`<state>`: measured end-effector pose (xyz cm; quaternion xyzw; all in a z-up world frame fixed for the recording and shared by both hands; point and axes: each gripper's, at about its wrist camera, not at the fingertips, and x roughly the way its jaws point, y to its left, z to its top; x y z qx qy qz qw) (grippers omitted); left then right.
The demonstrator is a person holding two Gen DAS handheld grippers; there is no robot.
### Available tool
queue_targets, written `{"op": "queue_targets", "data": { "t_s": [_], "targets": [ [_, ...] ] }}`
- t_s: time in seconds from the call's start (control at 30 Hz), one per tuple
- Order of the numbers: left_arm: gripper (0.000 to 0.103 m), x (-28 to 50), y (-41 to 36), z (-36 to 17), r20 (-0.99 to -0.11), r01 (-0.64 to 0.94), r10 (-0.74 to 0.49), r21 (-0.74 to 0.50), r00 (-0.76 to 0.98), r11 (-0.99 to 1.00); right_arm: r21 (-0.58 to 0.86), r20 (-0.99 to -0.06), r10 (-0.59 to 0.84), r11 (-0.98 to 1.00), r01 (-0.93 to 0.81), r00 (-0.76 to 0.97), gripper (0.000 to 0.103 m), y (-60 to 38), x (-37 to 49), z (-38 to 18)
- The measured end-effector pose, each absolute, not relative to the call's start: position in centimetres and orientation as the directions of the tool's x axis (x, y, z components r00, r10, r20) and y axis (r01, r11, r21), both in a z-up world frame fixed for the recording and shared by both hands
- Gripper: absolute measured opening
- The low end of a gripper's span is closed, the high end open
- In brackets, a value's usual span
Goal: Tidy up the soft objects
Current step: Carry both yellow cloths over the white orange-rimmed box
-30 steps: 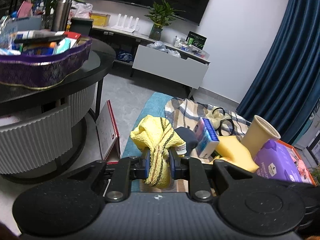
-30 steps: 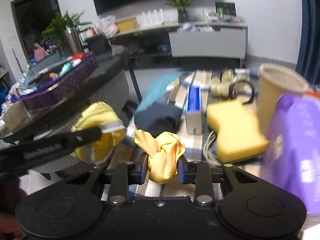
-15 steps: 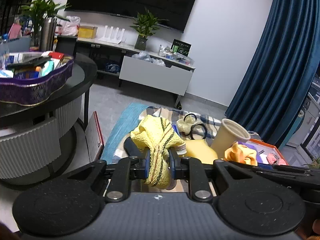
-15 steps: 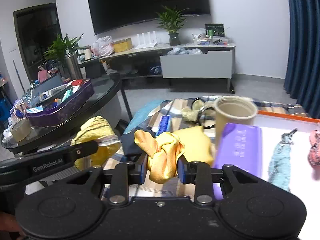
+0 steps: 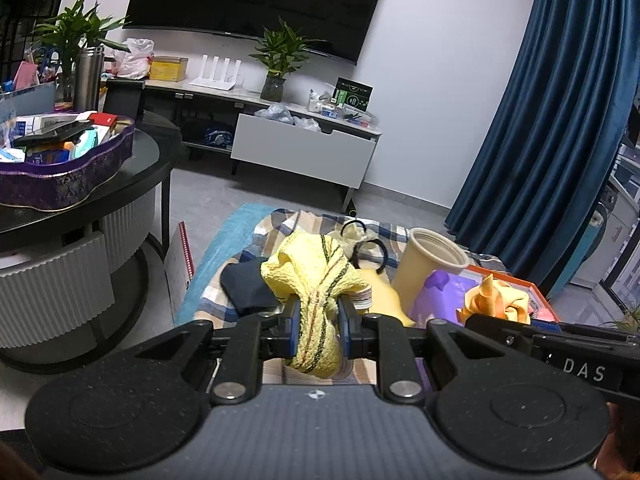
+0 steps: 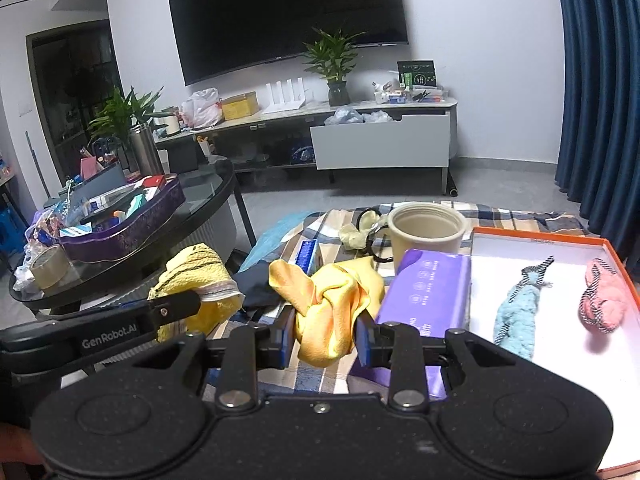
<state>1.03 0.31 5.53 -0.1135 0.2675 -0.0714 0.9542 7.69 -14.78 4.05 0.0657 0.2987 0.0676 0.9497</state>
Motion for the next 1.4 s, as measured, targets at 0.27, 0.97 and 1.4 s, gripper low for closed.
{"op": "queue_targets", "data": {
  "t_s": [0.27, 0.97, 1.4],
  "targets": [
    [0.021, 0.3, -1.3, 6.6, -0.479, 0.099, -0.203, -0.234, 0.854, 0.967, 0.182, -0.53, 0.168, 0.98, -0.082, 0.831, 0.038, -16.1, 6.4, 5.2],
    [0.021, 0.3, -4.1, 7.4, -0.47, 0.153, -0.226, -0.188, 0.853, 0.97, 0.198, -0.509, 0.149, 0.979, -0.054, 0.848, 0.038, -18.6, 5.1, 6.4],
    [0.021, 0.4, -5.8, 7.6, -0.467, 0.187, -0.253, -0.184, 0.847, 0.965, 0.202, -0.501, 0.131, 0.979, -0.031, 0.855, 0.038, -20.5, 4.4, 6.9]
  ]
}}
